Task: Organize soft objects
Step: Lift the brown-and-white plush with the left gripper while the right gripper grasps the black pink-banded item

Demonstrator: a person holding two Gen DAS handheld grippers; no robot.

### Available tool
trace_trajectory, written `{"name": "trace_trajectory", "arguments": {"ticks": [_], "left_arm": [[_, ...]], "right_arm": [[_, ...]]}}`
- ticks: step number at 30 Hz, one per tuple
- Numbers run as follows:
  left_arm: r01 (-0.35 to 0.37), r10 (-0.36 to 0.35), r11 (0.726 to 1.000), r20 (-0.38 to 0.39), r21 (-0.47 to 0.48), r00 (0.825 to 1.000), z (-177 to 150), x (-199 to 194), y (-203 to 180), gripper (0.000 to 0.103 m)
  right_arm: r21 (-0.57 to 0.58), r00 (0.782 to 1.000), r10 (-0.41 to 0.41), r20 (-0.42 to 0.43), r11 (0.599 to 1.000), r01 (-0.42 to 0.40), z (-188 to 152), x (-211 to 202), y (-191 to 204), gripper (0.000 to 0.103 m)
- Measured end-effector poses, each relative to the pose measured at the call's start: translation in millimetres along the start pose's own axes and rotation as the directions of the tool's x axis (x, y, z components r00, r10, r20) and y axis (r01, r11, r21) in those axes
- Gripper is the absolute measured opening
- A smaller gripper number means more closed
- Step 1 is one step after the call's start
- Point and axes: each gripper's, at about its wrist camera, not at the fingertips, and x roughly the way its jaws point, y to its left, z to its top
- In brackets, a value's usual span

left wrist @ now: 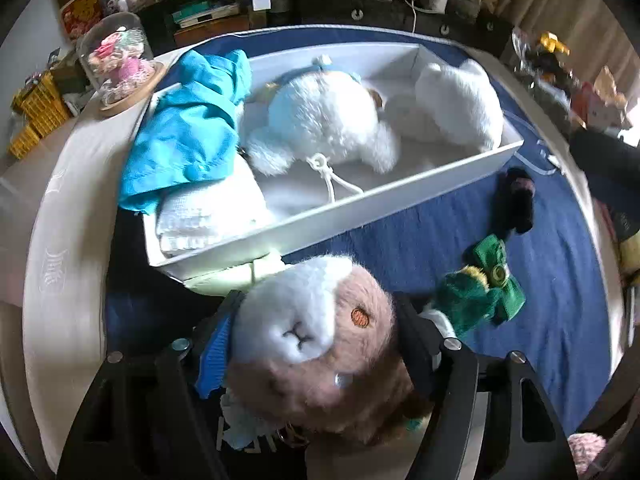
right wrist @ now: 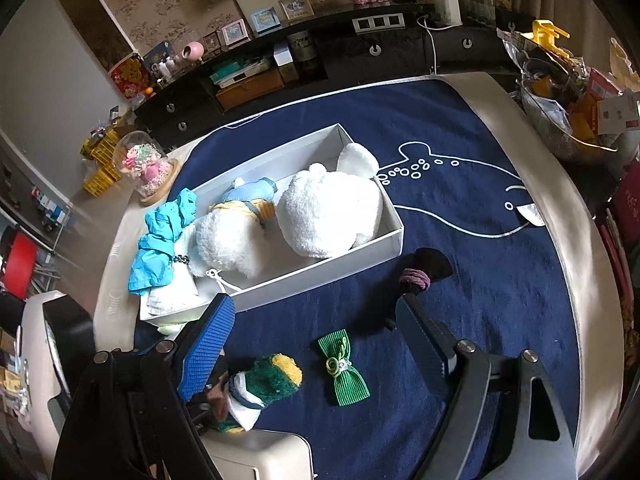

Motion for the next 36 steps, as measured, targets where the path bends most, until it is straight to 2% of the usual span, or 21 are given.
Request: {"name": "trace_trajectory", "arguments": {"ticks": [2, 4, 10, 13, 17, 22, 23, 25, 26, 29, 32, 36], "left_arm": [[-0.019, 0.019, 1.0, -0.013, 0.022, 1.0, 0, 7, -2, 0.072], [-0.007, 0.008, 1.0, -0.021, 0.023, 1.0, 0, 10, 0, 0.073], [0.086, -0.087, 0.995, -0.027, -0.042, 0.996, 2, 5, 20, 0.068], [0.173, -0.175, 0.98, -0.012, -0.101, 0.984, 2, -5, 35, 0.067], [0.307, -0.299, 0.936, 0.069, -0.17, 0.952, -1, -31, 60, 0.067], [0.446, -0.416, 0.868, 0.17, -0.22, 0.893, 0, -53, 84, 0.067], [0.477, -0.442, 0.846, 0.189, -0.236, 0.877, -1, -55, 91, 0.068], [0.505, -0.463, 0.823, 0.208, -0.259, 0.861, 0, -58, 96, 0.068], [0.505, -0.46, 0.821, 0.216, -0.266, 0.861, 1, -60, 97, 0.068], [0.476, -0.419, 0.837, 0.245, -0.271, 0.875, -1, -68, 102, 0.068], [0.477, -0.41, 0.84, 0.274, -0.258, 0.87, -1, -78, 103, 0.068], [0.47, -0.398, 0.848, 0.29, -0.246, 0.87, -2, -84, 104, 0.068]], "right_arm": [[0.004, 1.0, 0.002, -0.004, 1.0, -0.002, 0, 1, -1, 0.103], [0.006, 1.0, 0.001, -0.007, 1.0, -0.001, 0, 2, -2, 0.103], [0.004, 1.0, -0.012, -0.013, 1.0, 0.012, 0, 5, -3, 0.103], [0.017, 1.0, -0.002, -0.016, 1.0, 0.002, 1, 5, -8, 0.103], [0.037, 1.0, 0.01, -0.023, 0.999, -0.009, 2, 5, -13, 0.103], [0.049, 0.999, 0.016, -0.038, 0.999, -0.014, 3, 7, -18, 0.103], [0.055, 0.999, 0.019, -0.04, 0.998, -0.017, 4, 7, -20, 0.103], [0.064, 0.999, 0.017, -0.041, 0.998, -0.014, 4, 7, -25, 0.103], [0.071, 0.999, 0.014, -0.039, 0.997, -0.011, 5, 6, -28, 0.103], [0.085, 1.0, -0.003, -0.018, 0.996, 0.004, 8, 2, -39, 0.103], [0.112, 0.999, -0.043, 0.015, 0.993, 0.041, 12, -4, -55, 0.103], [0.15, 0.997, -0.074, 0.005, 0.986, 0.072, 14, 3, -74, 0.103]]}}
